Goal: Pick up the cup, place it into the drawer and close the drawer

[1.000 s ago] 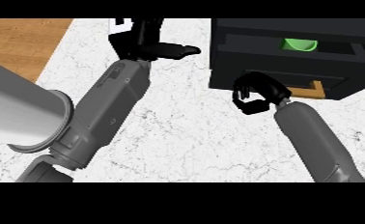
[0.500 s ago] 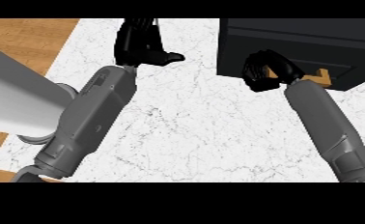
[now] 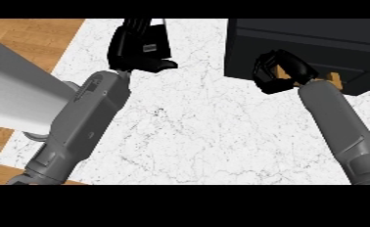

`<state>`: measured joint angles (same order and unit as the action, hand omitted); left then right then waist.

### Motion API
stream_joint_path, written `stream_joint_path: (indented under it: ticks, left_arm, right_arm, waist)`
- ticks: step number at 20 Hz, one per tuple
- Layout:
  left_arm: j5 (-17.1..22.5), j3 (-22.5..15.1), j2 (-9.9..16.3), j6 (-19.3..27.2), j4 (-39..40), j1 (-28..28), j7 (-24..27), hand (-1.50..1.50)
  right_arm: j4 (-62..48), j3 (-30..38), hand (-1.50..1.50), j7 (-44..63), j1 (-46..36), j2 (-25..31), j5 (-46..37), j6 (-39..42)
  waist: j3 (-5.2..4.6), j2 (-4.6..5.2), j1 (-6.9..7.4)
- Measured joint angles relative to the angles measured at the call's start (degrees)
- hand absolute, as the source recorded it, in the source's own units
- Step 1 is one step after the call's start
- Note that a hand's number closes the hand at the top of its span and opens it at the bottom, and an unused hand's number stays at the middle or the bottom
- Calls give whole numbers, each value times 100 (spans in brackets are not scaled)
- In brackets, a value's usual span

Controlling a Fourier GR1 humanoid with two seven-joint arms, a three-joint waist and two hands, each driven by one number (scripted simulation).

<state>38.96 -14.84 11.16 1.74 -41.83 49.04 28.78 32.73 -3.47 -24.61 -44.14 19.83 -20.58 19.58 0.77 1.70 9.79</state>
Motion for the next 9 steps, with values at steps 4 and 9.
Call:
stream_joint_path:
  ticks: [4, 9]
  left_arm:
    - [33, 2, 73, -134, -69, -72, -43, -150]
    - [75, 5, 92, -234, -148, -120, -88, -150]
  right_arm:
    - [79, 70, 150, 12, 42, 76, 174, 291]
    - [182, 127, 150, 63, 90, 163, 354, 613]
  waist:
    - [16, 26, 49]
    - [41, 56, 101]
